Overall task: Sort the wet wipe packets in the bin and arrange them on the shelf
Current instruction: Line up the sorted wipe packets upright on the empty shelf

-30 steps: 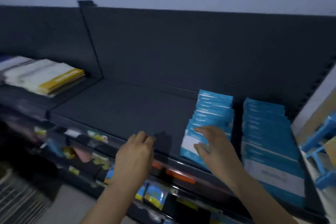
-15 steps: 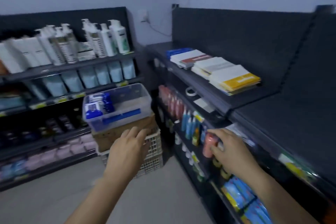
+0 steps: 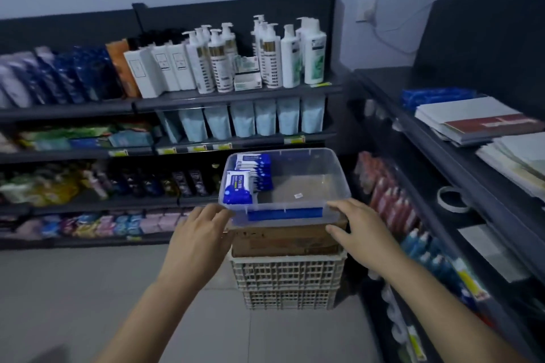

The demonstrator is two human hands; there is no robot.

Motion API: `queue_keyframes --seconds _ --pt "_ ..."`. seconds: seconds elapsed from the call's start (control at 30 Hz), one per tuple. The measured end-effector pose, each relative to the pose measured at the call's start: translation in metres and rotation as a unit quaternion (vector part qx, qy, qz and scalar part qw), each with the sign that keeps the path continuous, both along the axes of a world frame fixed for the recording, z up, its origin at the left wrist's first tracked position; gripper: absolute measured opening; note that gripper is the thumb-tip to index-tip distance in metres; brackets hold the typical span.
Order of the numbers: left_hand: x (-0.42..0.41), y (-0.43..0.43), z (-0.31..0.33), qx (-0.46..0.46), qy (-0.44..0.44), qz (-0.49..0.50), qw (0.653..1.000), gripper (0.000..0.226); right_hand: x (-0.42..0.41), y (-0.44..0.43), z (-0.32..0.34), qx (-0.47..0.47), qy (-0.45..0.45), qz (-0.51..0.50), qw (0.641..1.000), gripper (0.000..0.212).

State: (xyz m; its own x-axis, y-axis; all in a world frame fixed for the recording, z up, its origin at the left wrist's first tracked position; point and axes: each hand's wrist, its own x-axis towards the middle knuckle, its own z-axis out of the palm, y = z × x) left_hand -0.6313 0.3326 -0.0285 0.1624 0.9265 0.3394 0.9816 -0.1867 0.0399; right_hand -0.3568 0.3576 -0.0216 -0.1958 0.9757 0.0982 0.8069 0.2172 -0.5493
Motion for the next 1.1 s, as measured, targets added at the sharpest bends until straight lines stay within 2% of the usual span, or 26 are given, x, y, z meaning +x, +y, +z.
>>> queue_keyframes --seconds 0.27,0.43,0.67,0.77,0.97,1.03,1.1 --pt "0.009 0.104 -0.023 -0.061 -0.070 0.075 0.993 0.026 -0.026 0.146 -0.027 -0.064 0.020 0.071 0.995 0.042" --pt "0.001 0.143 -0.043 -0.098 -0.119 0.119 0.981 0.030 -0.054 0.193 -0.053 -0.105 0.048 0.077 0.990 0.040" --pt "-0.036 0.221 -0.075 -0.144 -0.185 0.127 0.964 0.035 -0.111 0.267 -0.090 -0.158 0.080 0.053 0.983 0.039" --pt "-0.061 0.260 -0.094 -0.175 -0.166 0.105 0.965 0.041 -0.139 0.297 -0.104 -0.189 0.079 0.028 0.978 0.043" --pt "-0.100 0.323 -0.116 -0.269 -0.076 0.069 0.958 0.060 -0.188 0.340 -0.135 -0.304 0.069 -0.018 0.950 0.049" --pt "-0.107 0.335 -0.125 -0.282 -0.070 0.046 0.956 0.064 -0.198 0.347 -0.142 -0.339 0.093 -0.032 0.935 0.051" --pt "-0.112 0.343 -0.133 -0.299 -0.061 0.026 0.952 0.069 -0.204 0.350 -0.149 -0.377 0.145 -0.049 0.914 0.042"
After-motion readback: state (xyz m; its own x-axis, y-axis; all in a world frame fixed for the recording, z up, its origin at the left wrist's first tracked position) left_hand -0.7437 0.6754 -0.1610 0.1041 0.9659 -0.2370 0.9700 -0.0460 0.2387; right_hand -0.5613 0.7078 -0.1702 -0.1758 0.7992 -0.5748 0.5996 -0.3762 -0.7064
